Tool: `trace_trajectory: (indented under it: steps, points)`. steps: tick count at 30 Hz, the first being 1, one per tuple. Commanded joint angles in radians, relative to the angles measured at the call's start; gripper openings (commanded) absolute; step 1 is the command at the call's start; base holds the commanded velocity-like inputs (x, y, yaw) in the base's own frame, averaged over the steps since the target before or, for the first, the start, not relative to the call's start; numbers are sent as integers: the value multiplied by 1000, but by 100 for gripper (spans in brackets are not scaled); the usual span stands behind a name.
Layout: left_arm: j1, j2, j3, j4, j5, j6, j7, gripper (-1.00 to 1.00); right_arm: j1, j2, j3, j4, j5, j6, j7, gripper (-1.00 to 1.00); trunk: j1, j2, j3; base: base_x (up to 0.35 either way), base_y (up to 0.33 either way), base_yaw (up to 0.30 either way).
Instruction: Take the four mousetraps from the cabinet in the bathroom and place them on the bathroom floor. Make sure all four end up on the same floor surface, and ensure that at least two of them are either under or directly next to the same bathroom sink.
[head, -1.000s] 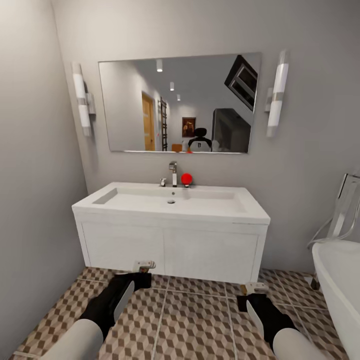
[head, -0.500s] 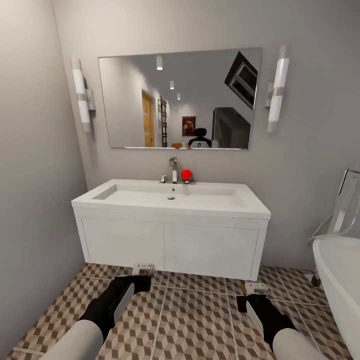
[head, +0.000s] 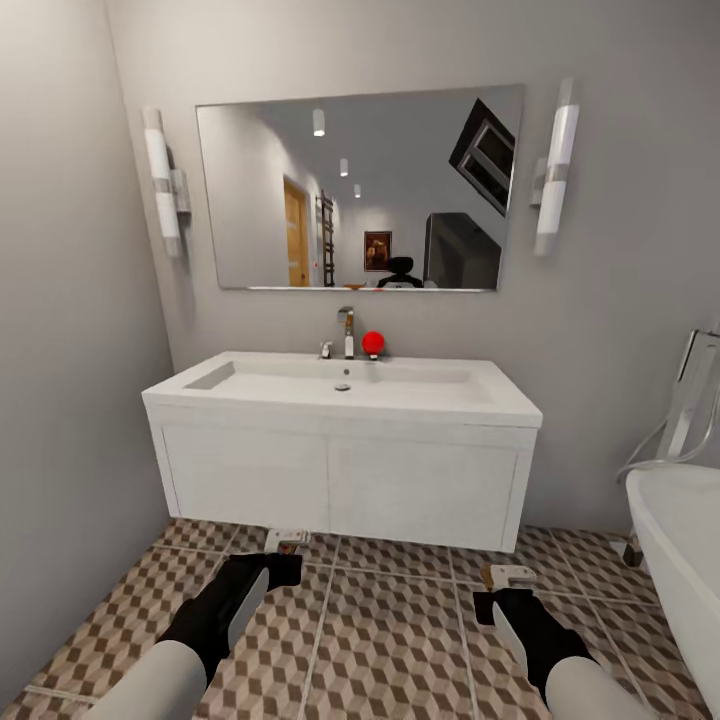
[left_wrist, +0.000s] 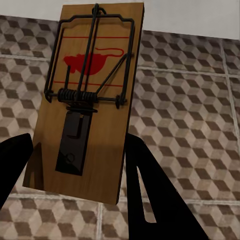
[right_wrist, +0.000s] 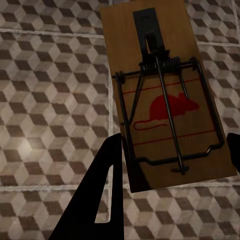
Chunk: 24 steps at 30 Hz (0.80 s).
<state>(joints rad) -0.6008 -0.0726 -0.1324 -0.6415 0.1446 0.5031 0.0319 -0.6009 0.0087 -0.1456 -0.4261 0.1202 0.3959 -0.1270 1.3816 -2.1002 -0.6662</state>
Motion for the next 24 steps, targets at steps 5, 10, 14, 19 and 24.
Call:
trace_trajectory:
  steps: [5,10,14,19,24]
  points:
    - [0,0,-3,-1,9,5,3,-100,0,1,-5,-2,9,6,1,-100,19,-36,-17,0,0,0]
    - [0,-1,-3,-2,8,5,3,-100,0,1,-5,-2,9,6,1,-100,38,-71,-33,0,0,0]
    - [0,-1,-2,-5,7,6,2,-100,0,1,-5,-2,9,6,1,-100,54,-99,-45,0,0,0]
    - [0,-2,-1,-11,8,9,0,-100,0,1,-5,-2,9,6,1,-100,61,-113,-51,0,0,0]
    - [0,-3,0,-14,9,15,-1,-100,0,0,-5,-2,9,7,1,-100,61,-113,-51,0,0,0]
